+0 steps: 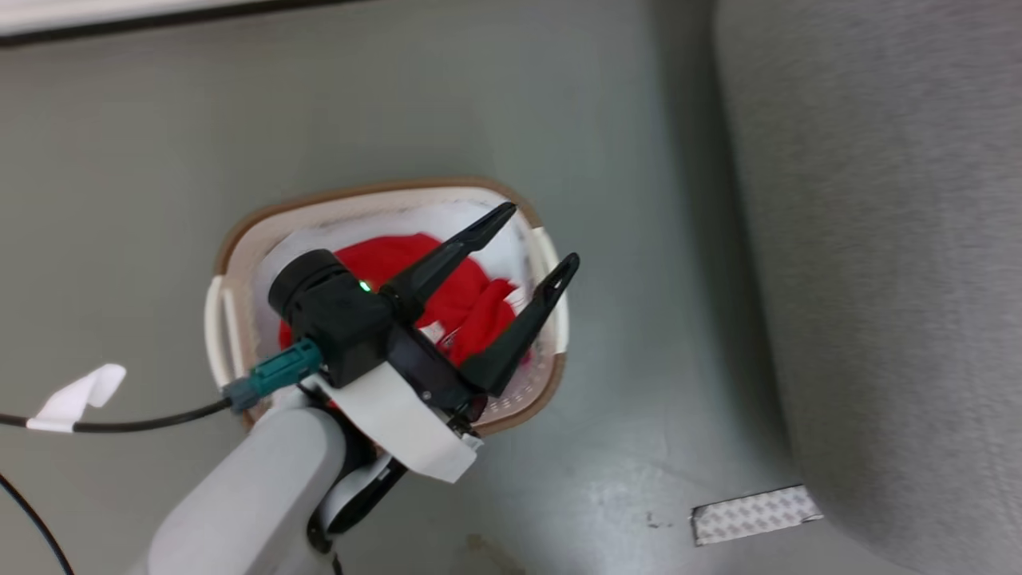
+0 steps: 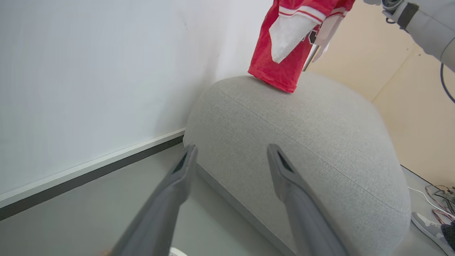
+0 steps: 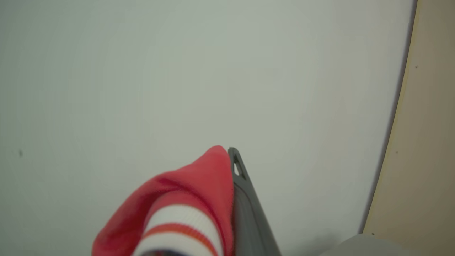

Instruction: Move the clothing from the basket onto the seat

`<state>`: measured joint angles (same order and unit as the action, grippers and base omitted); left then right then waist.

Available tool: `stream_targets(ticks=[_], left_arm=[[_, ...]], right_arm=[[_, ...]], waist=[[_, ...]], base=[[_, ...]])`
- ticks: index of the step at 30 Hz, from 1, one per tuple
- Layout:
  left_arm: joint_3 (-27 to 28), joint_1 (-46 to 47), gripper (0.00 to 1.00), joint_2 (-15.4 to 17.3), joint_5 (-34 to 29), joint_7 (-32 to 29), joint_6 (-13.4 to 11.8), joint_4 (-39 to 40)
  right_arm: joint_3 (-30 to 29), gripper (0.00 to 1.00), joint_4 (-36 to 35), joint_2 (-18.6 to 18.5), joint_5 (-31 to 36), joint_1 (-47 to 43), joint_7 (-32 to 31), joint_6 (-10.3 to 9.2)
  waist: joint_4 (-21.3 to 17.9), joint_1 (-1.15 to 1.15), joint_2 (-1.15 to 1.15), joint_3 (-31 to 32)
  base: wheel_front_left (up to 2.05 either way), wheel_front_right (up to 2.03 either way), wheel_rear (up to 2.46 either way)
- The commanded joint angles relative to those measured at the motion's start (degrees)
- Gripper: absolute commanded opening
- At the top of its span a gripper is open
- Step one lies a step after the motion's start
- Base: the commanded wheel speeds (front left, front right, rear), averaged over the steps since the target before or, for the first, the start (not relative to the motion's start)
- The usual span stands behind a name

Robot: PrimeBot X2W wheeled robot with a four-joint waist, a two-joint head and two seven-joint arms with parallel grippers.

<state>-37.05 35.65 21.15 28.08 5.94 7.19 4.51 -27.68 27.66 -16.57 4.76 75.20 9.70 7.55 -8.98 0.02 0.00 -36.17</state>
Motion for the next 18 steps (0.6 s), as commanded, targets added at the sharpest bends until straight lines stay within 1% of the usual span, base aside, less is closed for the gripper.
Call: stream_targets(ticks=[1, 4, 7, 8, 11, 12, 13, 14, 15, 16, 17, 18], left_arm=[[0.4, -0.8, 1.0, 0.6, 0.4, 0.8, -0.2, -0.2], [0.6, -1.8, 1.0, 0.9, 0.9, 1.3, -0.4, -0.6], [1.3, -3.0, 1.0, 0.6, 2.4, 1.7, -1.0, -0.9], [1.6, -3.0, 1.0, 0.8, 2.5, 1.8, -1.2, -0.9], [2.0, -3.8, 1.0, 1.3, 2.7, 2.1, -1.6, -1.5], [2.0, -4.0, 1.0, 1.4, 3.0, 2.1, -1.6, -1.6], [2.2, -4.2, 1.0, 1.5, 3.2, 2.2, -1.8, -1.8], [2.3, -4.4, 1.0, 1.6, 3.4, 2.3, -1.9, -2.0], [2.4, -4.6, 1.0, 1.6, 3.6, 2.3, -2.0, -2.2], [2.6, -4.8, 1.0, 1.6, 4.0, 2.5, -2.1, -2.4], [2.7, -5.1, 1.0, 1.7, 4.1, 2.6, -2.2, -2.6], [2.8, -5.4, 1.0, 1.8, 4.2, 2.6, -2.3, -2.8]], right_arm=[[-1.3, 0.0, 1.3, -0.7, 2.9, -0.3, -0.3, -0.13], [-4.7, 0.0, 4.4, -0.3, 7.8, -2.6, -0.6, -0.13], [-11.1, 0.0, 7.9, 1.5, 10.2, -5.9, 1.2, -0.13], [-13.4, 0.0, 8.6, 2.3, 11.6, -7.4, 1.8, -0.13], [-19.8, 0.0, 8.8, 7.0, 16.1, -11.7, 3.1, -0.13], [-21.5, 0.05, 8.3, 8.6, 17.7, -12.9, 3.4, -0.12], [-23.2, 0.2, 8.2, 9.7, 18.5, -13.9, 3.7, -0.13], [-24.5, 0.3, 8.2, 10.4, 19.7, -14.7, 4.0, -0.13], [-25.6, 0.36, 8.1, 11.0, 20.7, -15.3, 4.1, -0.13], [-26.4, 0.46, 8.1, 11.7, 21.5, -15.6, 4.1, -0.13], [-27.0, 0.63, 8.3, 12.3, 22.7, -15.9, 4.2, -0.13], [-27.4, 0.89, 8.7, 12.8, 23.8, -16.1, 4.3, -0.13]], waist=[[3.0, -0.02, 0.0, -2.7], [3.8, -0.02, 0.0, -2.8], [4.2, -0.02, 0.0, -2.6], [4.2, -0.02, 0.0, -2.4], [4.2, -0.02, 0.0, -1.2], [4.2, -0.02, 0.0, -0.7], [4.1, -0.02, 0.0, -0.1], [3.9, -0.02, 0.0, 0.6], [3.8, -0.02, 0.0, 1.2], [3.6, -0.02, 0.0, 1.9], [3.4, -0.02, 0.0, 2.5], [3.3, -0.02, 0.0, 3.2]], base=[[0.0, 0.0, 0.0], [0.0, 0.0, 0.0], [0.0, 0.0, 0.0], [0.0, 0.0, 0.0], [0.0, 0.0, 0.0], [0.0, 0.0, 0.0], [0.0, 0.0, 0.0], [0.0, 0.0, 0.0], [0.0, 0.0, 0.0], [0.0, 0.0, 0.0], [0.0, 0.0, 0.0], [0.0, 0.0, 0.0]])
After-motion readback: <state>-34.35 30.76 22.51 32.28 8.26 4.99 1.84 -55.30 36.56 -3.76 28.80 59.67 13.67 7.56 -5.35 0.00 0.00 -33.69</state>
